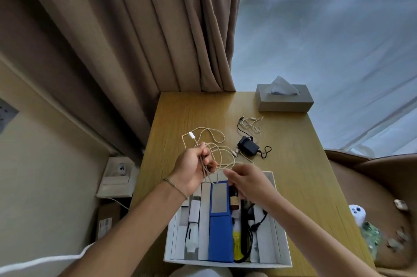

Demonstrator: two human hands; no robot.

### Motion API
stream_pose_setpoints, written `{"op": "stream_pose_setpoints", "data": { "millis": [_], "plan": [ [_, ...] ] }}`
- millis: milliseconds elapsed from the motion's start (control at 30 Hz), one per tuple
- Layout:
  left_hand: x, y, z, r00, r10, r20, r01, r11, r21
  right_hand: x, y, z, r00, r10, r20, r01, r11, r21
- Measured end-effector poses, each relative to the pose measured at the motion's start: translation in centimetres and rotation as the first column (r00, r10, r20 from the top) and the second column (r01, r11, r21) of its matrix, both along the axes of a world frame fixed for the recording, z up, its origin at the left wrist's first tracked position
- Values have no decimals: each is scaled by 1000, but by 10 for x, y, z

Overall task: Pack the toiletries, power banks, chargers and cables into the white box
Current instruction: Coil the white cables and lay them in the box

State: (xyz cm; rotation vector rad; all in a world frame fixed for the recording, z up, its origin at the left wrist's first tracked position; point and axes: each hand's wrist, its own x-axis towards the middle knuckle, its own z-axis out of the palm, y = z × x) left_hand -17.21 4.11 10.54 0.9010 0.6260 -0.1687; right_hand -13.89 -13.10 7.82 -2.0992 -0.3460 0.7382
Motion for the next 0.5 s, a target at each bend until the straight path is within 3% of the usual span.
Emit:
{"op": "stream_pose_setpoints", "data": {
  "millis": [100, 167, 267, 333, 400, 500],
  "plan": [
    [-6, -8, -11, 1000, 0, -18, -3, 988, -154, -1, -11, -6, 984, -168, -64, 176, 971, 159],
    [-10, -14, -19, 1000, -29, -6, 27, 979, -202, -5, -17, -11, 957, -220, -191, 262, 937, 232],
    [-15, -25, -29, 997, -80, 19, 83, 966, -244, -13, -23, -16, 813, -162, -560, 399, 855, 331],
    [-17, -32, -34, 995, -99, 20, 101, 969, -226, -17, -30, -17, 713, -78, -697, 441, 823, 359],
    [-19, -38, -38, 995, -101, 1, 100, 984, -148, -18, -36, -20, 687, -44, -726, 447, 813, 373],
    [-22, -48, -45, 994, -81, -75, 82, 997, 2, -18, -44, -24, 739, -109, -665, 445, 820, 359]
  ]
}}
